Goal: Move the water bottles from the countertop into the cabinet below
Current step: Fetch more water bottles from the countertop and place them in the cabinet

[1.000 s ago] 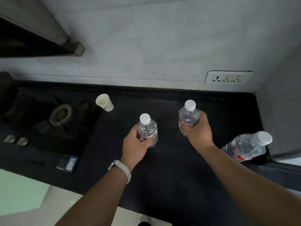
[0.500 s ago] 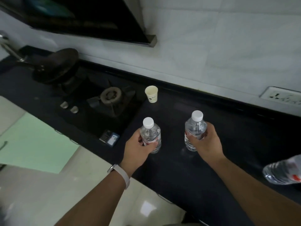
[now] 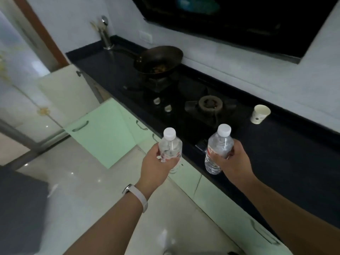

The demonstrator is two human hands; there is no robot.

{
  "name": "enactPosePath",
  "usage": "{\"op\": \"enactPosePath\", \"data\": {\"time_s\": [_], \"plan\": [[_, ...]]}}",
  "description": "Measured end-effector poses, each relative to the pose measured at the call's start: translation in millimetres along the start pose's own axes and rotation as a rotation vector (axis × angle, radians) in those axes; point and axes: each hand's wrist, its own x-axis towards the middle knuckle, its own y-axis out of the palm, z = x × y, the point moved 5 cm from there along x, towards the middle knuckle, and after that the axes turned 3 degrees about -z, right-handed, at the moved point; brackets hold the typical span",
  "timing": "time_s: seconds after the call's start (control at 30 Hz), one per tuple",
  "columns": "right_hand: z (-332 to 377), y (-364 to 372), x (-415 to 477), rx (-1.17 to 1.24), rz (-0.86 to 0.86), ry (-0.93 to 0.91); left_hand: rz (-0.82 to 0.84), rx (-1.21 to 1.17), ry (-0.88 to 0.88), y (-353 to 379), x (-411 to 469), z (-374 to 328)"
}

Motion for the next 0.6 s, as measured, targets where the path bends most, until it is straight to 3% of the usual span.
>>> {"op": "enactPosePath", "data": {"time_s": [0.27, 0.6], "plan": [[68.9, 149.3, -29.3, 0.003, 0.18, -0.127, -0.268, -0.072, -0.068, -160.4, -5.0, 53.3], [130.6, 290.7, -53.5, -0.05, 0.457, -0.242, -0.582, -0.112, -0.201, -282.4, -48.9, 103.4]]}}
